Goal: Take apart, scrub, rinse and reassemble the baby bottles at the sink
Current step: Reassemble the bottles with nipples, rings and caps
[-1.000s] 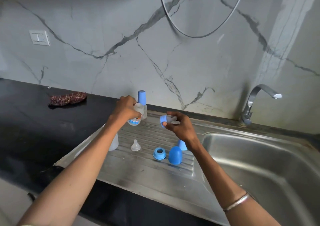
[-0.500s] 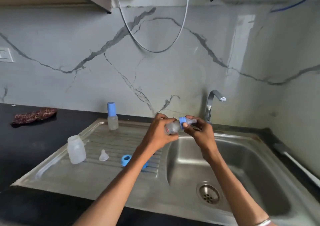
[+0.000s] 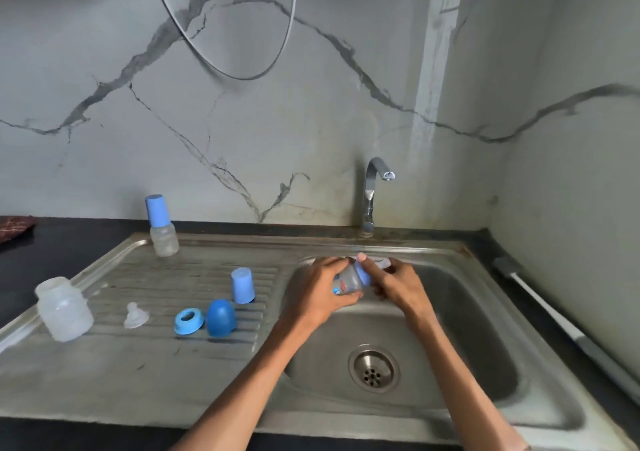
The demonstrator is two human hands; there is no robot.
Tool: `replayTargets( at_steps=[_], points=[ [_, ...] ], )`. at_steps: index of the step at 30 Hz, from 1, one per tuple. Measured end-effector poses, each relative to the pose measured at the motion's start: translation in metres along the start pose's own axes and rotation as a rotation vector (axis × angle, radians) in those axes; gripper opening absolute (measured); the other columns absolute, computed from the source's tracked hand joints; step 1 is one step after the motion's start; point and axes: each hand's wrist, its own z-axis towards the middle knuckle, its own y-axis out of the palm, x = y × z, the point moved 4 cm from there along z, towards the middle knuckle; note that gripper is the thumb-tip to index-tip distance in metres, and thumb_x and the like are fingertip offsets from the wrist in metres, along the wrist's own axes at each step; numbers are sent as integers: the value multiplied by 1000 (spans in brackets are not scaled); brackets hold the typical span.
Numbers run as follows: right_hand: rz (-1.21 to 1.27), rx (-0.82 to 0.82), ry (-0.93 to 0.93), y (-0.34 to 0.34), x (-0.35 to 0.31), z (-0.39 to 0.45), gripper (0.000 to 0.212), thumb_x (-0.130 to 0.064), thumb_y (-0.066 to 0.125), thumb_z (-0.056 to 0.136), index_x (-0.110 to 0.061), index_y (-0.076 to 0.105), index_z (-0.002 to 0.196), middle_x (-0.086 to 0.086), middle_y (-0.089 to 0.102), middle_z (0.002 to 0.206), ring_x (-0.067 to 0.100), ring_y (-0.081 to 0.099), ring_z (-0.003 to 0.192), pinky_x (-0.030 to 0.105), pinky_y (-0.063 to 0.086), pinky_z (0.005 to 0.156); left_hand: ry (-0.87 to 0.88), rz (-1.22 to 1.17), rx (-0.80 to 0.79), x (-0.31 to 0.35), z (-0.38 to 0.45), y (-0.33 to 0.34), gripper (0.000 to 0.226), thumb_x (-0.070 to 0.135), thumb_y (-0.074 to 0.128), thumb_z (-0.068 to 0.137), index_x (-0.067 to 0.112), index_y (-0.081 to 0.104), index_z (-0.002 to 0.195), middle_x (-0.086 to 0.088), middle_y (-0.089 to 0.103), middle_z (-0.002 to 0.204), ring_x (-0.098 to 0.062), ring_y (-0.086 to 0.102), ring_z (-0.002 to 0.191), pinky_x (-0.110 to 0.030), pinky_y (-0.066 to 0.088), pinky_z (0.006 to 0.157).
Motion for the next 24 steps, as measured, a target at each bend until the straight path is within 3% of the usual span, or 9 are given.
replayTargets(
  at_steps=[2, 4, 6, 9, 14, 18, 21, 24],
  points=[
    [52, -35, 17, 4, -1, -2, 57, -70, 56, 85, -14, 65, 78, 0, 65, 63, 15, 60, 60, 28, 53, 61, -21, -18, 7, -2, 2, 4, 58, 42, 80, 67, 18, 69, 119, 3, 69, 106, -17, 62, 93, -30, 50, 82],
    [283, -113, 45, 9, -4, -2, 50, -59, 49, 95, -12, 66, 93, 2, 73, 79, 19, 70, 77, 32, 58, 76, -86, -65, 59, -11, 1, 3, 62, 52, 77, 65, 25, 68, 120, 8, 68, 105, -14, 63, 90, -35, 53, 82],
    [420, -149, 46, 7, -3, 1, 30, -38, 56, 99, -13, 65, 116, 6, 75, 103, 22, 71, 98, 35, 58, 87, -126, -126, 102, -19, -2, 3, 62, 55, 77, 63, 27, 68, 118, 10, 68, 101, -11, 63, 88, -37, 54, 80],
    [305, -133, -25, 5, 6, 6, 37, -15, 70, 91, -14, 60, 127, 8, 73, 109, 17, 69, 98, 36, 57, 89, -119, -138, 98, -22, -5, 4, 63, 56, 76, 63, 25, 69, 118, 8, 68, 100, -11, 63, 88, -38, 53, 80],
    [101, -59, 18, 13, 7, 2, 44, -43, 71, 88, -14, 58, 118, 2, 72, 100, 11, 66, 77, 23, 52, 64, -110, -119, 73, -19, -6, 7, 60, 56, 74, 66, 29, 68, 119, 9, 66, 97, -12, 63, 87, -40, 53, 77],
    [181, -169, -42, 13, 7, 3, 48, -36, 76, 86, -21, 57, 127, 1, 70, 116, 13, 68, 103, 26, 55, 85, -121, -154, 92, -21, -4, 8, 59, 57, 78, 66, 31, 67, 118, 11, 66, 94, -10, 64, 82, -41, 53, 73],
    [161, -132, -65, 11, 10, 7, 44, -21, 77, 87, -23, 59, 127, 0, 72, 109, 13, 69, 100, 21, 52, 81, -121, -158, 94, -23, -6, 8, 61, 59, 77, 66, 31, 66, 119, 12, 66, 97, -11, 64, 85, -41, 54, 75],
    [87, -16, -11, 18, 15, 8, 49, -49, 80, 76, -19, 63, 111, 0, 74, 94, 14, 69, 86, 25, 49, 72, -89, -111, 90, -18, -8, 7, 63, 60, 73, 65, 31, 65, 121, 10, 67, 101, -12, 64, 89, -40, 53, 77]
  ],
)
